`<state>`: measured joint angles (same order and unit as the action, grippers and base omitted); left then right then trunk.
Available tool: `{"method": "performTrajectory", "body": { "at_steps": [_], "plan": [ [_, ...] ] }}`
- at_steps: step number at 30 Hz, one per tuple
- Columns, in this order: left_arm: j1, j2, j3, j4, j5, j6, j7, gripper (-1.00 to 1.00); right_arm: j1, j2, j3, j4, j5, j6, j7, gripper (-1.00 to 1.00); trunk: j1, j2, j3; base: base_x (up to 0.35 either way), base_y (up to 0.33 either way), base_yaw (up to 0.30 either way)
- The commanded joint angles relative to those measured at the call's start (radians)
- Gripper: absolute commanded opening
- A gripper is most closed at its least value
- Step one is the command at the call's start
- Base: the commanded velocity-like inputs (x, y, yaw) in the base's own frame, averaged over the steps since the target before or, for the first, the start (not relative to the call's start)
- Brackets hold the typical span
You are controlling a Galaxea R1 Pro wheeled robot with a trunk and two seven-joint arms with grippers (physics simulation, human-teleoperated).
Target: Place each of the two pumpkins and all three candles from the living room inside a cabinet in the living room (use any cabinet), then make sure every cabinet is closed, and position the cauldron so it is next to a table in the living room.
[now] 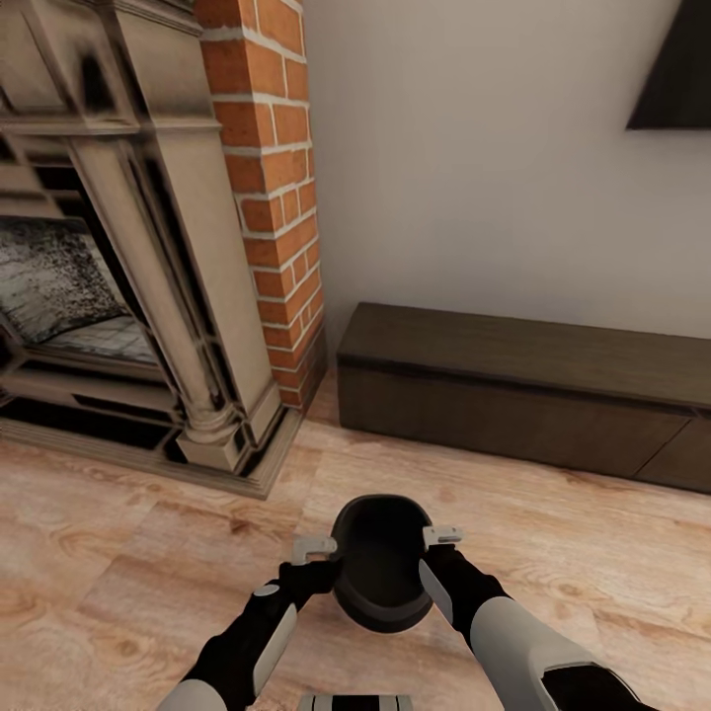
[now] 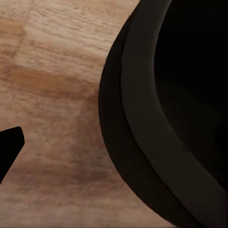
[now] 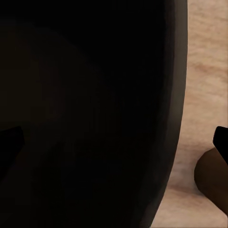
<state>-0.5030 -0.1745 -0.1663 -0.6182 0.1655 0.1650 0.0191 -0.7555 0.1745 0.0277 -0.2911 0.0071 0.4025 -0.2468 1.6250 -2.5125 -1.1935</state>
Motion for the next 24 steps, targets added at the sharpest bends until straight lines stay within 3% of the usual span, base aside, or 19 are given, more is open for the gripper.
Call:
{"method": "performTrajectory", "body": {
  "at_steps": [1, 9, 24],
  "plan": [
    [0.0, 0.0, -0.016, -0.002, 0.011, 0.005, 0.002, 1.0, 0.0, 0.0, 0.003, -0.002, 0.001, 0.007, -0.003, 1.0, 0.0, 0.0, -0.001, 0.0, 0.0, 0.027],
    [0.0, 0.0, -0.06, -0.007, 0.012, 0.005, 0.008, 1.0, 0.0, 0.0, 0.002, -0.003, 0.001, 0.007, -0.002, 1.0, 0.0, 0.0, -0.002, 0.0, 0.0, 0.009],
    [0.0, 0.0, -0.058, -0.052, 0.015, 0.007, 0.009, 1.0, 0.0, 0.0, 0.002, -0.003, 0.001, 0.007, -0.001, 1.0, 0.0, 0.0, -0.002, 0.0, 0.0, 0.0]
  ]
}}
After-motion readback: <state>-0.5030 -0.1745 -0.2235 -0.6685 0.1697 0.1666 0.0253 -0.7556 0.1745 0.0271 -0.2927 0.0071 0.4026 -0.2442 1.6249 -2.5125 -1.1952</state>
